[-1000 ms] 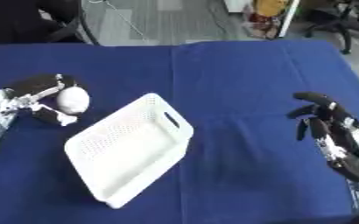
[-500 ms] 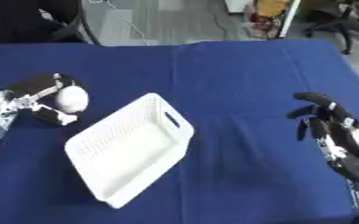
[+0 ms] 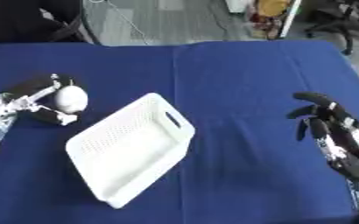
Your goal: Pick up objects on the table and place them in the box.
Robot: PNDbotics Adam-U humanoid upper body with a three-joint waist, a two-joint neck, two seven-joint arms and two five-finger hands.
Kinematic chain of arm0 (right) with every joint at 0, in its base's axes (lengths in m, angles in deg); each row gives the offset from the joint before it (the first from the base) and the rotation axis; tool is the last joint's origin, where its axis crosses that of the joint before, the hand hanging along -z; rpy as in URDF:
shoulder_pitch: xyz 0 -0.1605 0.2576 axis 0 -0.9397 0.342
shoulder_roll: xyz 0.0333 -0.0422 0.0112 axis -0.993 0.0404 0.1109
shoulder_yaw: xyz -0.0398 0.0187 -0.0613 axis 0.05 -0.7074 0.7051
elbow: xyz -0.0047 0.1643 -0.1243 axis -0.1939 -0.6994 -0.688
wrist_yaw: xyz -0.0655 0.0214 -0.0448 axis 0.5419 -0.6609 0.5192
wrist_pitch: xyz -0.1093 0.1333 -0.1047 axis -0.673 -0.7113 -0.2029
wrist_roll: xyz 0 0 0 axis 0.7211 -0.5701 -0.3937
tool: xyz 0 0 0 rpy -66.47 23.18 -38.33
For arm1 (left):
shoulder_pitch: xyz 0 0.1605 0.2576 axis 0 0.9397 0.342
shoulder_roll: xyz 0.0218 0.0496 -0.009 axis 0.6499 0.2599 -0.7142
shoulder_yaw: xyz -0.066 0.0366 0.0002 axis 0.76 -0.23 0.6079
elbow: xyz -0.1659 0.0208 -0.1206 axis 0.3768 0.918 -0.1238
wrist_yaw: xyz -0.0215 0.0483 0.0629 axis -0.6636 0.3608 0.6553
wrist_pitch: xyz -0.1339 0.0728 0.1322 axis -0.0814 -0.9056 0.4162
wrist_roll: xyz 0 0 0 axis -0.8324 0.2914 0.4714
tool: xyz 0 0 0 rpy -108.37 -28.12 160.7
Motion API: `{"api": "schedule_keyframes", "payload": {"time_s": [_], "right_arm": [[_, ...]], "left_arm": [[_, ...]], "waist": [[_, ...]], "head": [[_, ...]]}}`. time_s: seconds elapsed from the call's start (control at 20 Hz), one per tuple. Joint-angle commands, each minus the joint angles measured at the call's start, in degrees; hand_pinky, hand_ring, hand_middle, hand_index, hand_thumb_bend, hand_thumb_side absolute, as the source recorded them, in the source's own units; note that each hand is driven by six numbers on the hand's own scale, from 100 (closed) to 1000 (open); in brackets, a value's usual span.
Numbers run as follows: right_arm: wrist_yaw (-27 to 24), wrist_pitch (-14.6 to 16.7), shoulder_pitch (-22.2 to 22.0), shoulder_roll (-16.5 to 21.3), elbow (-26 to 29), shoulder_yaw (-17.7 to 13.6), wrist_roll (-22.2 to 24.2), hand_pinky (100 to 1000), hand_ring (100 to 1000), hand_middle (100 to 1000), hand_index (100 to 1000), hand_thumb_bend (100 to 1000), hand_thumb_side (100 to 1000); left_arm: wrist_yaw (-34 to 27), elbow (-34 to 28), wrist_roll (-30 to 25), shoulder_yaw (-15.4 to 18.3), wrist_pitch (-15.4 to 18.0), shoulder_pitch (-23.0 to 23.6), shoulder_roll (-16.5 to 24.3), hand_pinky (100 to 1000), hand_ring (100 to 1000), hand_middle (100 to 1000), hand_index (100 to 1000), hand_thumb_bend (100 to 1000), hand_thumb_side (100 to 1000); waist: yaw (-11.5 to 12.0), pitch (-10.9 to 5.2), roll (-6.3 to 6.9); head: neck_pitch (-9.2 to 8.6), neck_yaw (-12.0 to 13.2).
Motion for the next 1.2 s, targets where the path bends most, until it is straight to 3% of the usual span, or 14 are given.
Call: {"api": "schedule_keyframes", "payload": {"time_s": [0.05,0.25,0.45,0.7,1.2], "right_arm": [[-0.1,6.0,0.7,0.8,0.7,-0.4,6.1,340,668,832,894,100,564],[0.0,6.1,0.7,0.9,0.7,-0.5,6.0,341,668,833,895,100,564],[0.0,6.1,0.7,0.8,0.8,-0.5,6.0,341,668,833,895,100,564],[0.1,6.1,0.6,0.9,0.8,-0.6,5.9,341,668,833,895,100,564],[0.1,6.1,0.5,0.8,0.8,-0.6,5.9,341,668,833,895,100,564]], "left_arm": [[-12.7,-7.3,-3.7,1.0,-4.2,0.8,2.4,100,210,527,632,100,427],[-27.6,-17.9,-7.6,1.9,-11.1,3.7,3.6,100,160,479,568,100,482],[-35.6,-25.8,-8.5,2.8,-16.2,5.5,4.6,100,151,469,552,100,503],[-38.1,-29.2,-9.0,3.0,-18.7,6.3,4.9,100,150,469,548,100,505],[-39.2,-32.6,-10.2,1.7,-19.1,6.3,4.3,100,151,467,544,100,515]], "waist": [[0.1,-0.81,0.07],[0.3,-0.81,0.04],[0.5,-0.83,0.03],[0.6,-0.81,-0.04],[0.6,-0.91,-0.03]], "head": [[-1.05,-0.6],[-1.07,-0.8],[-1.17,-0.9],[-1.24,-1.0],[-1.18,-1.0]]}}
